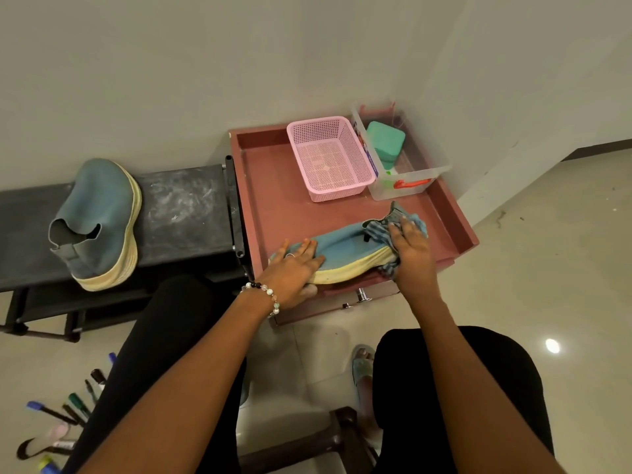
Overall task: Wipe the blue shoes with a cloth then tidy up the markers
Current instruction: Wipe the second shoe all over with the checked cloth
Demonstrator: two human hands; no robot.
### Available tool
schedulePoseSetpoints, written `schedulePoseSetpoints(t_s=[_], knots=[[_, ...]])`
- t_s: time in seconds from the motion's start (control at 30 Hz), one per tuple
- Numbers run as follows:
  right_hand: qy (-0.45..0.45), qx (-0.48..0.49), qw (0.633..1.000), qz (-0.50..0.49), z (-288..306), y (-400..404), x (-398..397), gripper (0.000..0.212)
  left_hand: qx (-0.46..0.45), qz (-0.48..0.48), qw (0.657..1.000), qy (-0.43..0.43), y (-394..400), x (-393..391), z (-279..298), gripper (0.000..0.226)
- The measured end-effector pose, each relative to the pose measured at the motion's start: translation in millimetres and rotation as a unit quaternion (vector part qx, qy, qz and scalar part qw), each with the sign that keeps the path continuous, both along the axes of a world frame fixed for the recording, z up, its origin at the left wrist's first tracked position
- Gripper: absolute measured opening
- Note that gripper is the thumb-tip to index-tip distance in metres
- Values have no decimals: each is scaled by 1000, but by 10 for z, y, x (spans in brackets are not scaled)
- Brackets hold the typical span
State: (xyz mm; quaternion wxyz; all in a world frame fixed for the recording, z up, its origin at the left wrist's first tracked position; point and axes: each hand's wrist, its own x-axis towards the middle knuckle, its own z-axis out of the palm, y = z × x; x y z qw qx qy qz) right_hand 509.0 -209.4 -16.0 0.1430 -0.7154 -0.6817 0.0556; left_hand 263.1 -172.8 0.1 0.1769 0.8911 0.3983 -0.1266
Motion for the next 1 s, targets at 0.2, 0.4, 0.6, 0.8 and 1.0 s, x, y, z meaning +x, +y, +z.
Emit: schedulePoseSetpoints(t_s=[0.2,0.4,0.6,0.8,1.0], knots=[[76,57,994,-54,79,-146,-852,69,-38,20,998,-55,77,-16,16,55],[60,85,989,105,293,-133,-1249,56,-134,87,974,-162,179,-187,245,10],[-14,28,999,42,132,16,-77,65,-147,80,974,-156,188,-216,225,50],[-13,27,990,-139,217,87,-257,66,-92,88,977,-172,79,-113,68,55],[-50,32,994,-90,193,7,-1220,63,-86,100,973,-190,64,-123,6,62]])
